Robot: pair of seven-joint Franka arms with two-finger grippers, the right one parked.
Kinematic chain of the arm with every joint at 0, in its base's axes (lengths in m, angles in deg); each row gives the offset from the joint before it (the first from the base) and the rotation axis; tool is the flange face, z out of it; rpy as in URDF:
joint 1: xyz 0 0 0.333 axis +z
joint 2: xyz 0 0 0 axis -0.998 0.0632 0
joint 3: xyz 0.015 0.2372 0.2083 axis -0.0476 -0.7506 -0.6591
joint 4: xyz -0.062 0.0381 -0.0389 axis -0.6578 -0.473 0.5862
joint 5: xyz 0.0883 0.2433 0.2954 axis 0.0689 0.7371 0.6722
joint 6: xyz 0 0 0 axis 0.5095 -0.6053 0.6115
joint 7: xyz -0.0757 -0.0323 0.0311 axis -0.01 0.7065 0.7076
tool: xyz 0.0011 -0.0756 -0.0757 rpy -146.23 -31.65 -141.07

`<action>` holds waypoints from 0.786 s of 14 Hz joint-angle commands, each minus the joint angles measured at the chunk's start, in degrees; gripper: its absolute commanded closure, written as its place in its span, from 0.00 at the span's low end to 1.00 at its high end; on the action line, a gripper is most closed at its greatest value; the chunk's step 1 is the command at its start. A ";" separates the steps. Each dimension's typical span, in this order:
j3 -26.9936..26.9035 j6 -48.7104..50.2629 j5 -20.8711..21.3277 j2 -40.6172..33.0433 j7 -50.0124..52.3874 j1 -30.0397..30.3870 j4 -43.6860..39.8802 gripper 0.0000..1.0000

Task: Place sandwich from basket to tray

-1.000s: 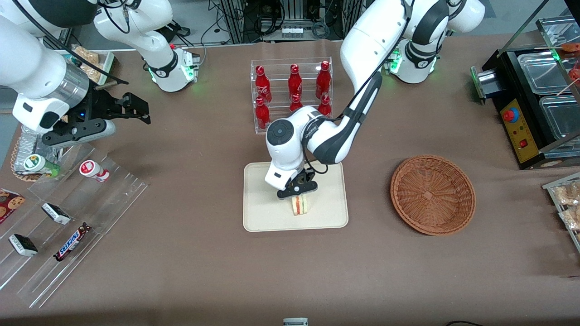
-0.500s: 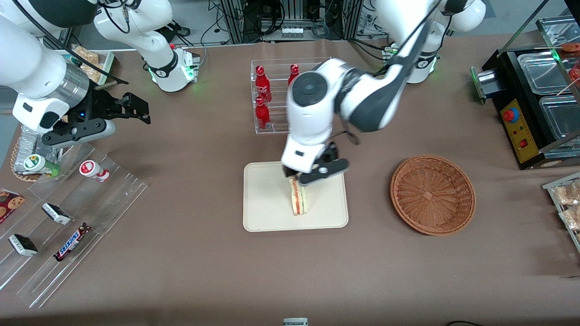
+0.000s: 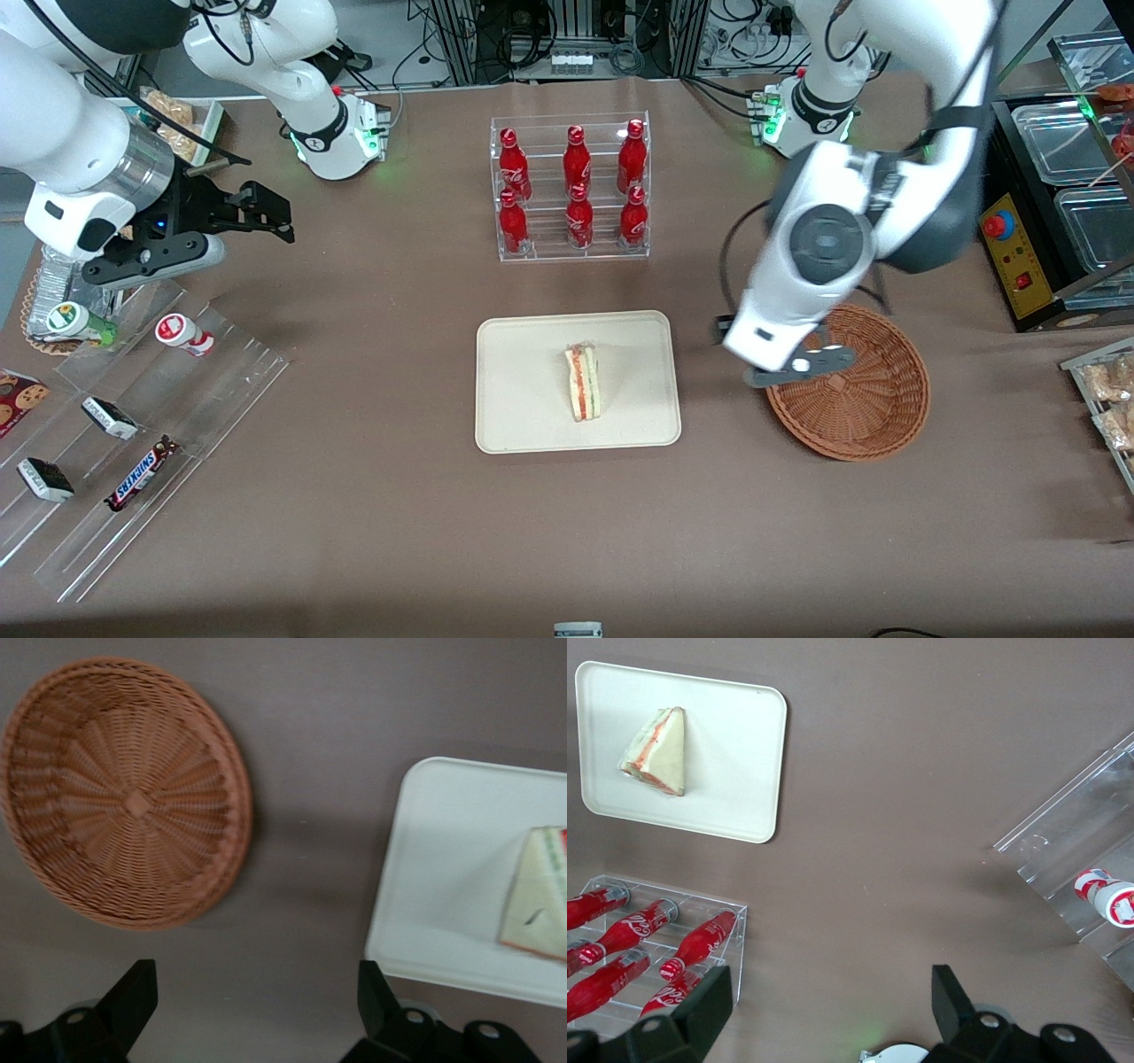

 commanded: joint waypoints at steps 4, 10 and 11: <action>0.69 7.09 -0.85 -12.77 -22.96 14.04 6.59 0.00; 3.92 11.06 -0.50 -20.08 -38.27 23.71 4.14 0.00; 4.73 11.15 -0.07 -19.91 -39.95 24.17 1.70 0.00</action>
